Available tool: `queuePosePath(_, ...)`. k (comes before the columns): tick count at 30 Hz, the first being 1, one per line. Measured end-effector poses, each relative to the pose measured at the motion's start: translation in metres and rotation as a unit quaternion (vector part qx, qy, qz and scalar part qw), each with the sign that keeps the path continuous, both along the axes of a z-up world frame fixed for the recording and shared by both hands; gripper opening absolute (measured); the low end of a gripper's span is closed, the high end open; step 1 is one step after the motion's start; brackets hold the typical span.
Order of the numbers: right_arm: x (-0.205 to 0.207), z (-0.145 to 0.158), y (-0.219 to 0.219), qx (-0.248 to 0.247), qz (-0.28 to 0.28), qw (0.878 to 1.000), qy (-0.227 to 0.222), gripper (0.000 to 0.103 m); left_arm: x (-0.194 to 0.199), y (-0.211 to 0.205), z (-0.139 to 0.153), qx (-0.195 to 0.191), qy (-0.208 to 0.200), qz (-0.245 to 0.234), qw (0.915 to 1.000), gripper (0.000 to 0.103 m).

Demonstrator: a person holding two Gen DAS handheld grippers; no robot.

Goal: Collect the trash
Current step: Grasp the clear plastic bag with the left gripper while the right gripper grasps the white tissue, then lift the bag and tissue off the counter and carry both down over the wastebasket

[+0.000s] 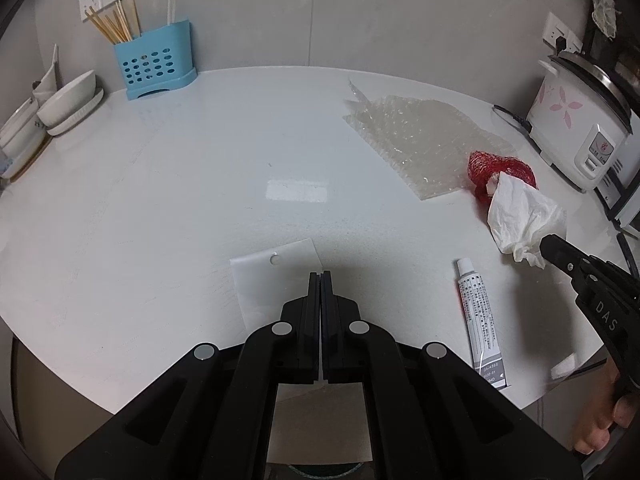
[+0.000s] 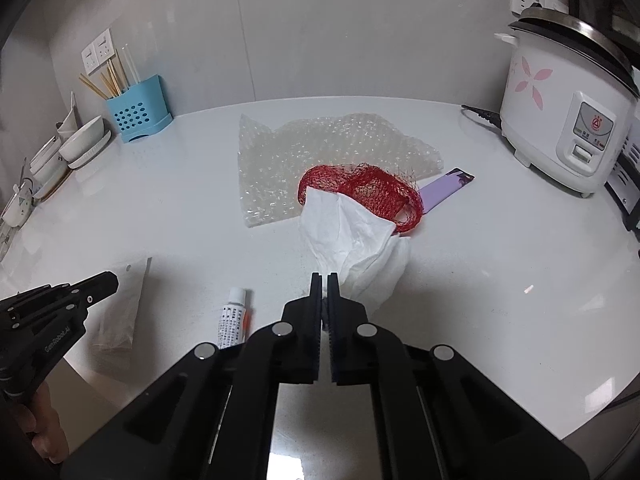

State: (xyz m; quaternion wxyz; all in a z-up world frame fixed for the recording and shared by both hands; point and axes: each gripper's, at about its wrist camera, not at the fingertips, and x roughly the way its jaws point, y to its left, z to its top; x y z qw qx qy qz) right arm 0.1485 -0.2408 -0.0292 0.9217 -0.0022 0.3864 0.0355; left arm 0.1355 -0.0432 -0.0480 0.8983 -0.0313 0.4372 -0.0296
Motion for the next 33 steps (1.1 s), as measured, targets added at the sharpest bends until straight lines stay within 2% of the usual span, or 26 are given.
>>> queuePosePath(12, -0.031, 0.027, 0.002, -0.003, 0.005, 1.0, -0.031, 0.001, -0.019, 0.005, 0.023, -0.002, -0.02, -0.002, 0.9998, 0.0)
queuePosePath(14, -0.034, 0.029, 0.003, -0.004, 0.007, 0.999, -0.033, 0.001, -0.018, 0.005, 0.022, -0.006, -0.017, -0.002, 0.9998, 0.004)
queuePosePath(15, -0.035, 0.029, 0.004, -0.005, 0.007, 0.999, -0.033, 0.001, -0.016, 0.005, 0.02, -0.012, -0.013, -0.001, 0.9998, 0.011)
queuePosePath(16, -0.036, 0.029, 0.006, -0.007, 0.009, 0.999, -0.034, 0.001, -0.014, 0.005, 0.018, -0.012, -0.011, 0.003, 0.9999, 0.024)
queuePosePath(18, -0.037, 0.028, 0.008, -0.012, 0.011, 0.999, -0.036, 0.001, -0.014, 0.004, 0.016, -0.006, -0.02, 0.014, 0.9997, 0.044)
queuePosePath(19, -0.038, 0.027, 0.009, -0.013, 0.012, 0.999, -0.036, 0.001, -0.014, 0.003, 0.015, -0.002, -0.025, 0.016, 0.9996, 0.049)
queuePosePath(21, -0.036, 0.026, 0.009, -0.014, 0.014, 0.999, -0.035, 0.001, -0.01, 0.0, 0.01, 0.003, -0.021, 0.015, 0.9997, 0.055)
queuePosePath(33, -0.032, 0.018, 0.006, -0.008, 0.017, 0.999, -0.031, 0.001, 0.006, -0.004, -0.029, 0.003, 0.041, 0.019, 0.999, 0.059)
